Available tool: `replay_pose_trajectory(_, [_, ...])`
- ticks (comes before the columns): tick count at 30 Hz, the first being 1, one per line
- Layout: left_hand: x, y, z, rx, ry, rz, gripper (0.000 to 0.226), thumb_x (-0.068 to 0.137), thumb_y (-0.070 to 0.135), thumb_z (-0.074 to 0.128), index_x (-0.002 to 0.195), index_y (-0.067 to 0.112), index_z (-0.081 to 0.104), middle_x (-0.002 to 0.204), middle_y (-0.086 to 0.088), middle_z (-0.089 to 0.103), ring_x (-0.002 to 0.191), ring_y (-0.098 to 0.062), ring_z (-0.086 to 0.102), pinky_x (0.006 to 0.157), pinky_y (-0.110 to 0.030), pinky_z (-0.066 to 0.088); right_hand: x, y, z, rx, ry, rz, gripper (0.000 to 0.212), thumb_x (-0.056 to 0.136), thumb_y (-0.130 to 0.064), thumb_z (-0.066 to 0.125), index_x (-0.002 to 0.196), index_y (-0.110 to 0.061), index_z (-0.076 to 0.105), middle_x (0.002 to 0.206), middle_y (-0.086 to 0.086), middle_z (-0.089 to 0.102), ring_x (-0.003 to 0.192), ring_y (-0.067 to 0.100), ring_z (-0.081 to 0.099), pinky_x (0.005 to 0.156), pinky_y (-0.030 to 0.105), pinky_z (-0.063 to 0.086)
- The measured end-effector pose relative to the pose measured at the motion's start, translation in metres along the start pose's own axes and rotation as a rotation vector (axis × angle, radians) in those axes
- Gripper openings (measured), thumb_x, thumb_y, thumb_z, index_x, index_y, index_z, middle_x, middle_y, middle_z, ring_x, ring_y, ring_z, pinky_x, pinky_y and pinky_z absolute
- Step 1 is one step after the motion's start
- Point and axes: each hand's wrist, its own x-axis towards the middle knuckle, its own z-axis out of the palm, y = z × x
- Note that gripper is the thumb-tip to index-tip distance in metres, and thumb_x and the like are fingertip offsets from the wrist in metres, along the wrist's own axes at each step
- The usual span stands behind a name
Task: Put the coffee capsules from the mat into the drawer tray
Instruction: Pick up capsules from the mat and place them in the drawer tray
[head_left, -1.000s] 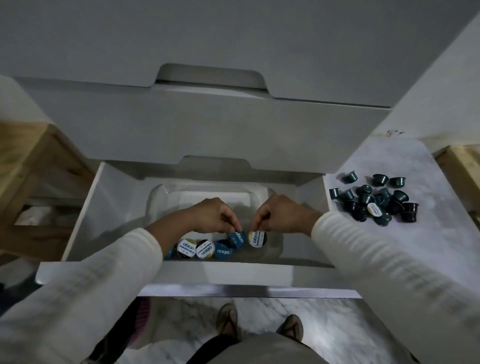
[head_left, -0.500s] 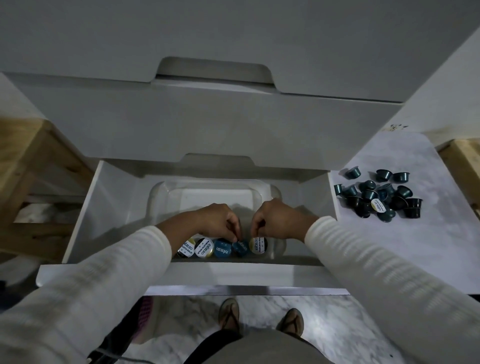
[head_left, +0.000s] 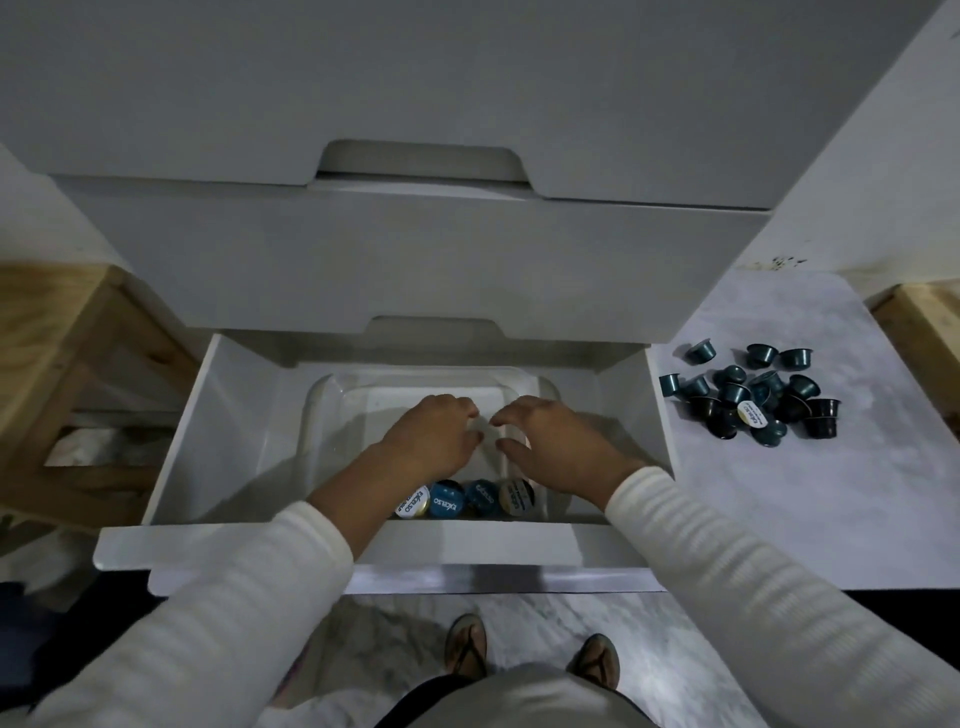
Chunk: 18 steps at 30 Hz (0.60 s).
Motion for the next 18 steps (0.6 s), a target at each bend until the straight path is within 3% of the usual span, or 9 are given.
replay_pose_trajectory(6, [-0.028, 0.029, 0.004, 0.010, 0.338, -0.055, 0.050, 0.099, 0.029, 0.033, 0.143, 0.007, 0.024, 0.149, -0.010, 0.029, 0.138, -0.021, 0.025, 0.110, -0.029, 0.026, -0.020, -0.002, 0.004, -0.053, 0.334, -0.035, 0.044, 0.095, -0.024, 0.045, 0.134, -0.005, 0.043, 0.138, 0.013, 0.047, 0.129, 0.028, 0.043, 0.106, 0.037, 0.040])
replay_pose_trajectory(9, [-0.037, 0.043, 0.008, 0.004, 0.468, -0.059, 0.053, 0.099, 0.029, 0.032, 0.145, 0.007, 0.017, 0.151, -0.011, 0.025, 0.141, -0.021, 0.019, 0.113, -0.030, 0.022, -0.029, -0.002, 0.007, -0.088, 0.488, -0.021, 0.051, 0.093, -0.032, 0.034, 0.132, -0.001, 0.044, 0.136, 0.018, 0.049, 0.132, 0.031, 0.041, 0.109, 0.041, 0.033])
replay_pose_trajectory(12, [-0.044, 0.060, 0.013, -0.008, 0.526, -0.040, 0.056, 0.099, 0.029, 0.030, 0.147, 0.006, 0.011, 0.155, -0.012, 0.017, 0.145, -0.023, 0.010, 0.117, -0.030, 0.012, -0.039, 0.001, 0.007, -0.108, 0.560, 0.001, 0.058, 0.090, -0.035, 0.025, 0.134, 0.000, 0.042, 0.139, 0.018, 0.047, 0.135, 0.030, 0.036, 0.108, 0.045, 0.037])
replay_pose_trajectory(16, [-0.044, 0.086, 0.019, -0.041, 0.599, 0.028, 0.056, 0.099, 0.025, 0.034, 0.146, 0.003, 0.013, 0.155, -0.015, 0.018, 0.145, -0.025, 0.011, 0.116, -0.029, 0.008, -0.052, 0.015, -0.001, -0.156, 0.635, 0.031, 0.054, 0.091, -0.032, 0.029, 0.133, 0.000, 0.043, 0.138, 0.018, 0.048, 0.134, 0.030, 0.038, 0.108, 0.042, 0.036])
replay_pose_trajectory(18, [-0.041, 0.102, 0.023, -0.054, 0.578, 0.049, 0.057, 0.100, 0.025, 0.030, 0.147, 0.005, 0.006, 0.157, -0.011, 0.010, 0.146, -0.022, 0.004, 0.115, -0.026, 0.003, -0.060, 0.028, -0.006, -0.166, 0.660, 0.041, 0.053, 0.092, -0.030, 0.031, 0.133, 0.000, 0.043, 0.138, 0.018, 0.049, 0.133, 0.030, 0.039, 0.108, 0.040, 0.035])
